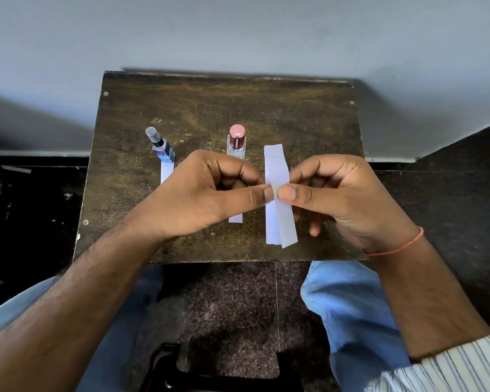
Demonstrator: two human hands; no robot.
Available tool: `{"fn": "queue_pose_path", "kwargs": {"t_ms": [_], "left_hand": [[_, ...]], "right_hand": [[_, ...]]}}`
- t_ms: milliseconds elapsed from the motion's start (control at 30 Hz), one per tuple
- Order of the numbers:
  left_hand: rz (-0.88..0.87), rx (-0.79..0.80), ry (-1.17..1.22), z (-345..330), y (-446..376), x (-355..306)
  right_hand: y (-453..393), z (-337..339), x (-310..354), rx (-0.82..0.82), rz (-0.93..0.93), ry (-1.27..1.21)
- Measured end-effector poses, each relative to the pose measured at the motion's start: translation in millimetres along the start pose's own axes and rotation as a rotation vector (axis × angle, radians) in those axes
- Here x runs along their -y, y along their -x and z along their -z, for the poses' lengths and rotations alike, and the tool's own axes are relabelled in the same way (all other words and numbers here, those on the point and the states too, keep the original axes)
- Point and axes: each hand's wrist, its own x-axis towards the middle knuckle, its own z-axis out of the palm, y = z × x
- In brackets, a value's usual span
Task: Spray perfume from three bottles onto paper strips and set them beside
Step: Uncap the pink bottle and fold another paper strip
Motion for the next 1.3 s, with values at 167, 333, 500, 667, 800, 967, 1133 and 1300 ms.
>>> {"fn": "queue_pose_path", "kwargs": {"t_ms": [167, 333, 500, 667, 800, 967, 1133, 1300], "left_hand": [[0.022, 0.082, -0.035, 0.6, 0.7, 4.8], [0.018, 0.066, -0.032, 1.7, -1.5, 6.8], [-0.003, 0.018, -0.022, 2.7, -1.8, 13.4], [-0.013, -0.008, -0.028, 2.5, -1.4, 14.6], [-0.056, -0.025, -0.077, 3.4, -0.4, 12.4], [-0.177, -0.061, -0.186, 8.6, -1.0, 12.6], [-0.295, -0.169, -0.277, 9.0, -2.0, 12.5], [-0.318, -0.226, -0.279, 10.8, -2.2, 13.9]], "right_hand": [[0.5, -2.3, 1.7, -0.012, 0.009, -0.026], [1.0, -2.0, 3.6, -0.006, 0.006, -0.024], [1.7, -3.0, 4.3, -0.002, -0.010, -0.018], [0.4, -1.7, 2.4, -0.006, -0.010, 0.014], [1.3, 1.3, 2.2, 0.004, 0.000, -0.029], [2.1, 3.7, 0.3, 0.028, 0.009, -0.088], [0.8, 4.5, -4.3, 0.076, 0.018, -0.100], [-1.1, 4.2, -6.8, 0.107, 0.033, -0.083]]}}
